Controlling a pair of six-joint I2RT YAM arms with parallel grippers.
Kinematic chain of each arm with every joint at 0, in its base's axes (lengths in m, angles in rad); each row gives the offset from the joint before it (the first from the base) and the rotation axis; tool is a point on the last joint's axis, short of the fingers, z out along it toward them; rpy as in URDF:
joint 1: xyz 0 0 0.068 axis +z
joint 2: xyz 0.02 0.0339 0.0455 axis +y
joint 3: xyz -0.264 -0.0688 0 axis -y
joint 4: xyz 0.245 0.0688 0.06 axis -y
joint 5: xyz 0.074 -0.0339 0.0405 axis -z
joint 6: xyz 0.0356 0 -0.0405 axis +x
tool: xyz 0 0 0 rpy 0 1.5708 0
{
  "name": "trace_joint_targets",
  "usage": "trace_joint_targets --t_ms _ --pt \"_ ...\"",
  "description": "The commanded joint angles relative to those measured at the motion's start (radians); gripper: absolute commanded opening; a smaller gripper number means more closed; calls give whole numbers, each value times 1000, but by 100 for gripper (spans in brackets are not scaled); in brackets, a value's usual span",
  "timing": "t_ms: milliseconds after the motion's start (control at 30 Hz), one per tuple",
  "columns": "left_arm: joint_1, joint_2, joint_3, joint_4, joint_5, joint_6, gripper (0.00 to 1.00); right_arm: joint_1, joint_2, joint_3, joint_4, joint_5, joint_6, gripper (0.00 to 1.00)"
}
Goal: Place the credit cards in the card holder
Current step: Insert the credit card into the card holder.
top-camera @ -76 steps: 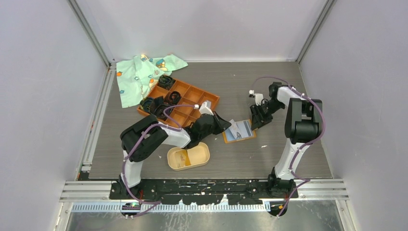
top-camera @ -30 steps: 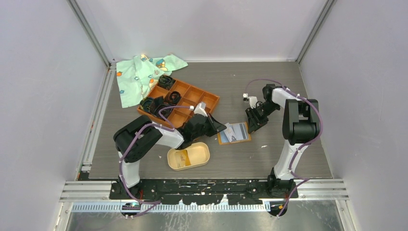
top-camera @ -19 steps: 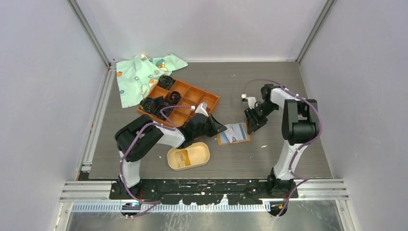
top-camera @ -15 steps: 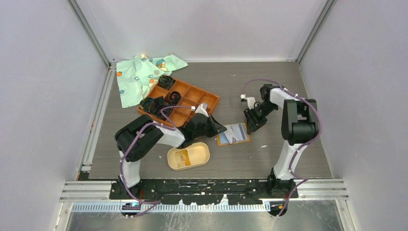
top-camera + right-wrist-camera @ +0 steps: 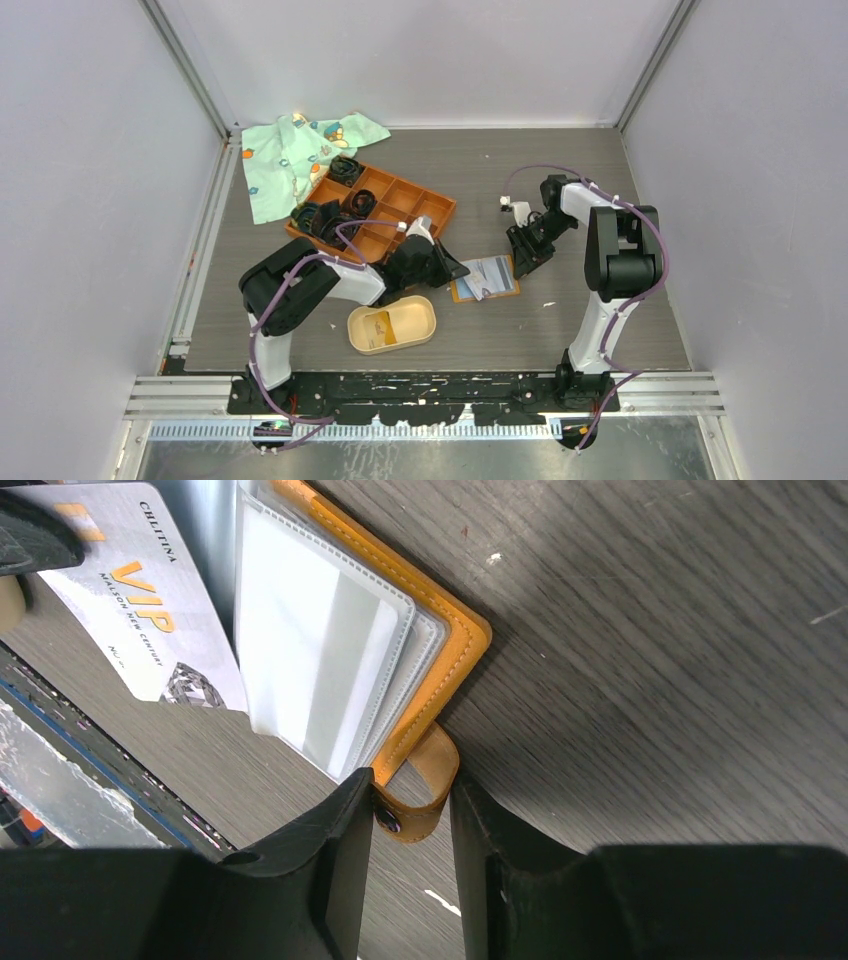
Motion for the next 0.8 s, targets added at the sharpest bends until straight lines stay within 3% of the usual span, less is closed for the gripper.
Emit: trace_joint_targets --t_ms 0,233,767 --pt "8 2 44 -20 -10 57 0 11 -20 -12 7 23 -19 39" --pt "22 24 78 -46 6 117 0 13 -16 -11 7 24 -18 39" --pt "40 68 97 -59 106 103 0 17 -15 -9 7 25 -18 39"
